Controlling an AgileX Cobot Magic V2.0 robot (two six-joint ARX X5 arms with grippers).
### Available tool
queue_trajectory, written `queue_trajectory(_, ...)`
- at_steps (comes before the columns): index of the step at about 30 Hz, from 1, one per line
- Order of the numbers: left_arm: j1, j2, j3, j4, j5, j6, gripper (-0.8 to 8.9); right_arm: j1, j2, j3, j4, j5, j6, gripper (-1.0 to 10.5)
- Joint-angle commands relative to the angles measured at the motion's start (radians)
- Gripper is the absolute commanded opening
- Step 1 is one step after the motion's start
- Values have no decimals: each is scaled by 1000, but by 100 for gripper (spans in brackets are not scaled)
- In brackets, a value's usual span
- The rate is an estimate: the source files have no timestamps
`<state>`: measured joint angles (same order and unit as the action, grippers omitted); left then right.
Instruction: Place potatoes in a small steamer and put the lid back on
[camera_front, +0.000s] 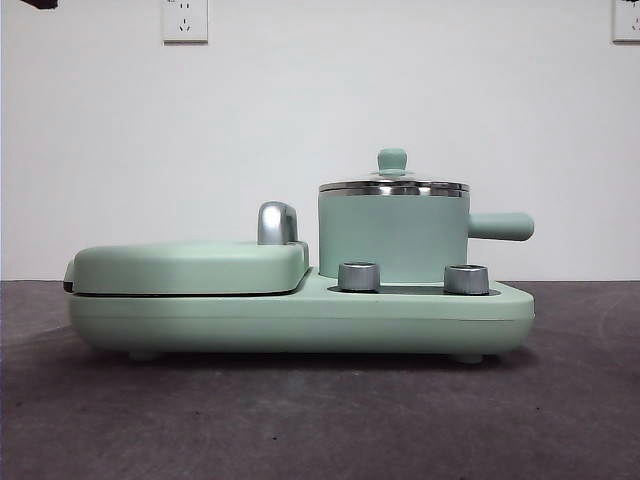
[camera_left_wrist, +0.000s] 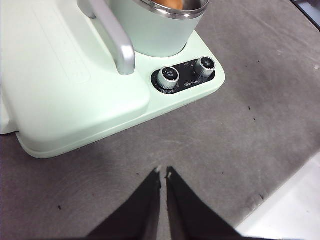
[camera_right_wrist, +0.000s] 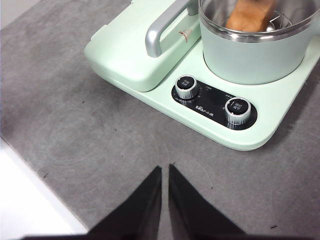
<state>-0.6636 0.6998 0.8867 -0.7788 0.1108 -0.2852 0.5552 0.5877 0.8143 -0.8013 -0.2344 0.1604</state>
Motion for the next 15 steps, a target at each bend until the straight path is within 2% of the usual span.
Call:
queue_trajectory(1, -9, 5, 4, 10, 4, -7, 20, 6, 4, 7, 10, -1, -11, 20)
queue_trajectory(4, -5, 1, -2, 16, 4, -7, 20, 6, 4, 7, 10, -1, -11, 20)
queue_trajectory(7, 46, -43, -29, 32, 17, -2, 20, 5, 4, 7, 11, -1, -11, 20)
queue_trajectory(9, 90, -98, -93, 98, 19, 109, 20, 5, 4, 7, 11, -2, -11, 20)
queue_trajectory(12, 192, -231, -255, 232, 16, 161, 20, 5, 4, 7, 14, -1, -11, 20)
queue_trajectory(15, 314, -388, -447, 387, 16, 261, 20, 5, 4, 7, 15, -1, -11, 20)
